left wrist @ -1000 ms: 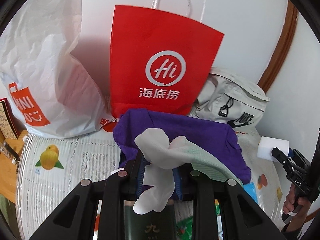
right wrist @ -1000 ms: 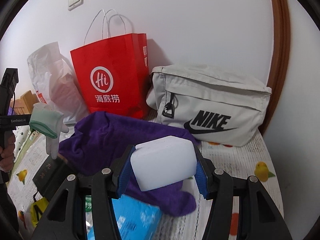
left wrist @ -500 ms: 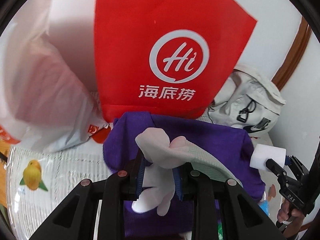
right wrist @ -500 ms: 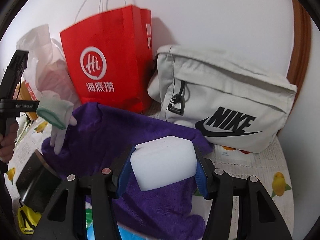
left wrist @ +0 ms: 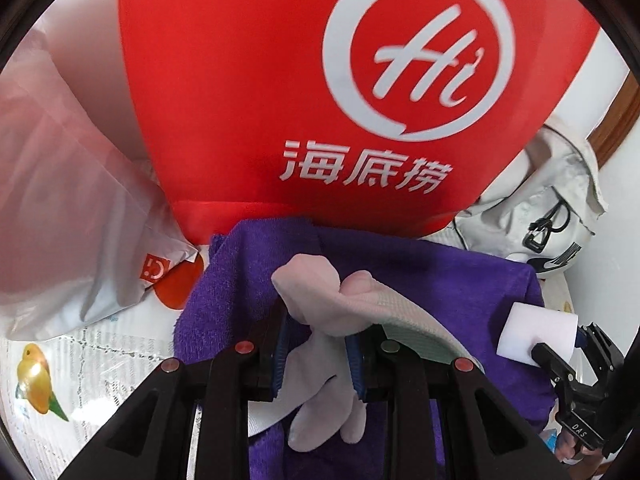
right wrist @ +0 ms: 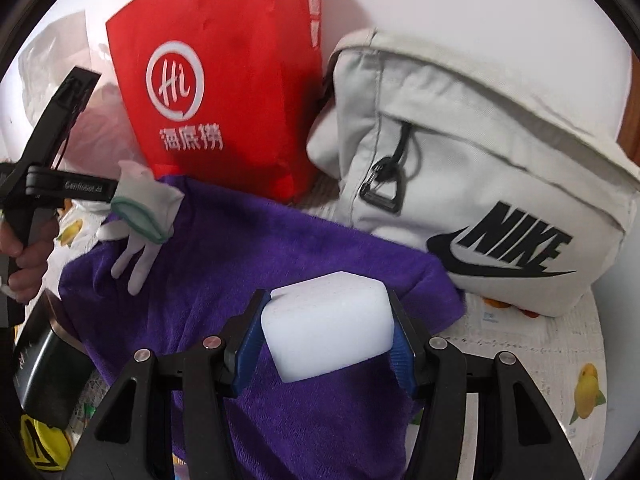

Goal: Organize soft objects
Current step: 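Open the left gripper to drop the glove while the right gripper releases the sponge onto the towel, then grasp the yellow bag with black straps with the left gripper and lift it, then lower the right gripper onto the black watch strap and close on it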

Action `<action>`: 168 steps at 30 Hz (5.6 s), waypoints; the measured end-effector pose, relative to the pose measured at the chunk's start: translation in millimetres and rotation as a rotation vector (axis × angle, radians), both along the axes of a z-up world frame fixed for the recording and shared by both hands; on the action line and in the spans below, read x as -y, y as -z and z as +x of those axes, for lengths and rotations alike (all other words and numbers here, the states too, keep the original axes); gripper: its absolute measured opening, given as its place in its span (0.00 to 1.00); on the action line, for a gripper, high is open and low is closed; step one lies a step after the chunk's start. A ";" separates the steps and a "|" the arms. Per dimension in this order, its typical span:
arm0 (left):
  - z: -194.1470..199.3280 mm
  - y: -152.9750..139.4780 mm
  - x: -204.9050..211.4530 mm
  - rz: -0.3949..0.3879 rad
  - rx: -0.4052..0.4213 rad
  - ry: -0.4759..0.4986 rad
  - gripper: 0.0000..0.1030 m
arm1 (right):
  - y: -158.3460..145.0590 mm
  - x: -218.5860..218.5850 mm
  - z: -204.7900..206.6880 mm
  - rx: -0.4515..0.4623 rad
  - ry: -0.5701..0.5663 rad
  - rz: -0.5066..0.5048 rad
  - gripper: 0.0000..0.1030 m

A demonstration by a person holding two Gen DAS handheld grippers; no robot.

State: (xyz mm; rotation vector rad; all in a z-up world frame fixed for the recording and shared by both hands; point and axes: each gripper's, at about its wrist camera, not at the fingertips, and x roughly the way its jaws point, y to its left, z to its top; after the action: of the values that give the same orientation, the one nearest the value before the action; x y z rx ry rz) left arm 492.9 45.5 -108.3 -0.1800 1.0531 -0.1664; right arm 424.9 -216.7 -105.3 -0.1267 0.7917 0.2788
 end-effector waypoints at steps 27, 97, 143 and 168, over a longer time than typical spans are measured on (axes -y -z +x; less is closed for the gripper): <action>-45.3 -43.3 -1.6 0.071 0.059 0.019 0.75 | -17.1 11.0 -44.6 0.015 -0.004 0.005 0.73; -323.1 37.2 -20.7 0.051 0.037 0.115 0.50 | 49.8 -106.5 -326.7 -0.100 -0.372 0.019 0.45; -329.1 42.6 -28.8 0.020 0.021 0.089 0.50 | 39.6 -54.7 -308.4 -0.218 -0.242 0.101 0.12; -329.1 44.3 -25.7 0.039 0.018 0.094 0.51 | 39.4 -94.6 -318.8 -0.121 -0.358 -0.088 0.37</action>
State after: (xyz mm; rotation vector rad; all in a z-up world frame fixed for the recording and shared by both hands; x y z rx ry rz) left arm 163.8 71.2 -152.7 -0.0936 1.0465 -0.2318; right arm 106.1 -122.1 -144.8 -0.3386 0.9001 0.5948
